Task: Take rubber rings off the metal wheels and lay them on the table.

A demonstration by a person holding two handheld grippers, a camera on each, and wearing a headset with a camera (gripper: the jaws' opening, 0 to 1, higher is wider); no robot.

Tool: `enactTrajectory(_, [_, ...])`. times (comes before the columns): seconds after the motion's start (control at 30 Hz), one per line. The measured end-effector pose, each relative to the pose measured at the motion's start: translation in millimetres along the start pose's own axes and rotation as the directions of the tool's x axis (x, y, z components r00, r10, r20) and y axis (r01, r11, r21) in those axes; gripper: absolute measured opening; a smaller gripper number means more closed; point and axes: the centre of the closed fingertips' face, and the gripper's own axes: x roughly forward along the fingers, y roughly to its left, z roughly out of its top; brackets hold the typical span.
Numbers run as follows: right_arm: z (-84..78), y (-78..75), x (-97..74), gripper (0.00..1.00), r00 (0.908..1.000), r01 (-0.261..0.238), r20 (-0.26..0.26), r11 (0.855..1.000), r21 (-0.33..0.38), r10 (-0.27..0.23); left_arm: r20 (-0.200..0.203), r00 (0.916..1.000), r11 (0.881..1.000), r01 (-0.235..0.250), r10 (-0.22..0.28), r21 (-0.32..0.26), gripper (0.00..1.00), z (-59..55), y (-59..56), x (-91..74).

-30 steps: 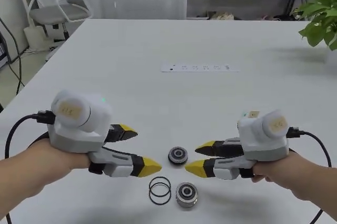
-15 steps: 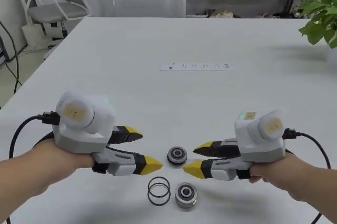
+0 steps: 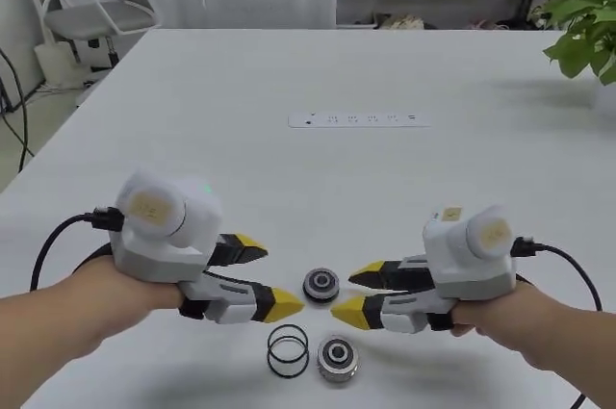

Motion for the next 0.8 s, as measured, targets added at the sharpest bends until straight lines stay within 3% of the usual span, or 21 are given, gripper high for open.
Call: enactTrajectory(0.8, [-0.8, -4.8, 1.0, 0.32, 0.9998, 0.013, 0.016, 1.0, -0.002, -0.013, -0.014, 0.999, 0.999, 0.041, -0.041, 0.001, 0.33, 2.9, -1.5, 30.3])
